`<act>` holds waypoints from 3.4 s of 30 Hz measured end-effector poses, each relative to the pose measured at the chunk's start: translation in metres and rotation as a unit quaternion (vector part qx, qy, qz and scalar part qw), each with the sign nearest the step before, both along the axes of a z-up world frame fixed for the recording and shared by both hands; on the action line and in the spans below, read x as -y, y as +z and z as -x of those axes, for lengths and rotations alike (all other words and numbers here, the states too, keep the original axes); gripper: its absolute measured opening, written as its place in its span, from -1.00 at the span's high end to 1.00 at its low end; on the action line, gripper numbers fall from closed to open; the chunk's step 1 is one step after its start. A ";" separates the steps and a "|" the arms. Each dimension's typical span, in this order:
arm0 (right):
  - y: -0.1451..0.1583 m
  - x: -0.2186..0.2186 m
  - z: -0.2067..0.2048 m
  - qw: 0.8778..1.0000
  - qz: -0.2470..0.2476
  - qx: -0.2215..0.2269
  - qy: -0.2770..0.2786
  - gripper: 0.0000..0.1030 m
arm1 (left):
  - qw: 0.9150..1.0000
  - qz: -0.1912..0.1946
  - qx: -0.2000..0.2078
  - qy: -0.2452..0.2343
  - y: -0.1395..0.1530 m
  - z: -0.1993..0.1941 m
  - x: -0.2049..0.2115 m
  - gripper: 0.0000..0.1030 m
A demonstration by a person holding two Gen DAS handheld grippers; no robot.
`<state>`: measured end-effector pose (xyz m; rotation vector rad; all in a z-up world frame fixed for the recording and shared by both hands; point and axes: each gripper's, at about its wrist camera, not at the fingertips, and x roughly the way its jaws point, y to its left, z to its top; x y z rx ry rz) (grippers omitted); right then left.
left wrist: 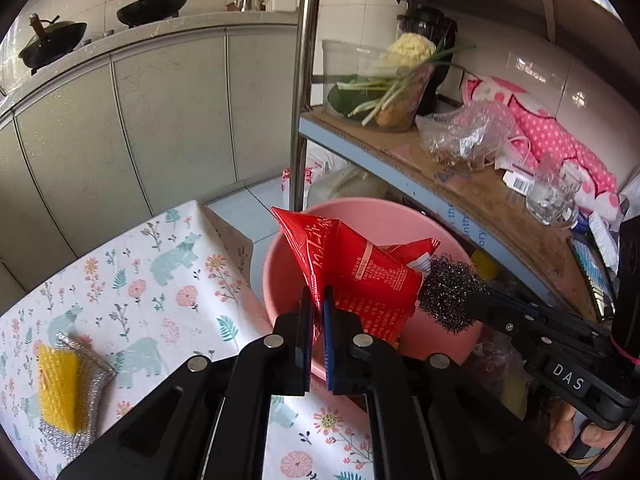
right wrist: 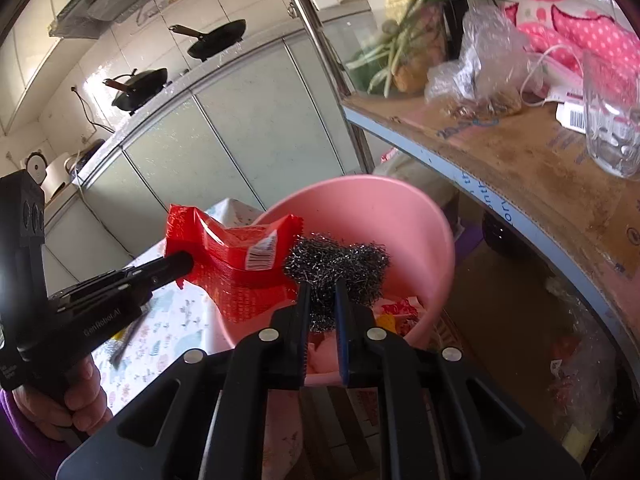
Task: Collect trash
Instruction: 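Carry red snack bag and steel wool into the pink bucket and open both tools, then move both open tools back over the yellow sponge and silver scrubber, then grasp the yellow mesh sponge with the left tool while the right tool lowers onto the silver scrubber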
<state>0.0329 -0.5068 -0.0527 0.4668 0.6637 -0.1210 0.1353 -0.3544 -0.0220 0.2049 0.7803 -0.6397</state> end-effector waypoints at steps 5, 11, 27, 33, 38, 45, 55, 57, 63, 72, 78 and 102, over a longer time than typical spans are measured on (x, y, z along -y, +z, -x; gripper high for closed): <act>-0.010 0.005 -0.003 1.000 -0.011 -0.008 -0.002 0.72 | 1.000 -0.010 -0.018 0.000 -0.016 -0.004 0.008 0.90; -0.018 0.008 -0.005 1.000 -0.017 -0.021 -0.005 0.50 | 0.999 -0.006 -0.033 0.000 -0.022 -0.005 0.011 0.64; -0.009 0.004 0.007 1.000 -0.009 -0.016 -0.006 0.36 | 0.998 0.046 -0.038 -0.024 -0.002 0.007 0.005 0.19; -0.004 -0.003 0.014 1.000 -0.008 -0.004 0.000 0.36 | 0.997 0.064 -0.029 -0.027 0.013 0.013 -0.003 0.17; 0.005 -0.018 0.017 1.000 0.005 0.012 0.016 0.36 | 0.997 0.066 -0.023 -0.019 0.020 0.019 -0.015 0.17; 0.016 -0.047 0.017 0.999 0.011 0.018 0.048 0.36 | 0.998 0.057 -0.020 -0.001 0.017 0.036 -0.048 0.17; 0.016 -0.107 0.009 0.993 0.004 -0.007 0.122 0.36 | 0.998 0.040 -0.015 0.051 0.009 0.051 -0.124 0.17; 0.015 -0.119 0.005 0.991 0.006 -0.011 0.134 0.36 | 0.997 0.040 -0.014 0.068 0.009 0.050 -0.142 0.17; 0.015 -0.153 -0.006 0.985 0.008 -0.018 0.170 0.36 | 0.991 0.035 -0.006 0.125 0.009 0.035 -0.198 0.17; 0.006 -0.189 -0.024 0.977 0.011 -0.032 0.209 0.36 | 0.984 0.027 -0.026 0.176 -0.008 -0.011 -0.241 0.17; 0.004 -0.208 -0.037 0.972 0.010 -0.033 0.232 0.36 | 0.983 0.007 -0.038 0.180 -0.027 -0.030 -0.236 0.17; -0.001 -0.337 -0.066 0.926 0.115 -0.031 0.358 0.36 | 0.970 0.076 -0.004 0.230 0.012 0.021 -0.327 0.84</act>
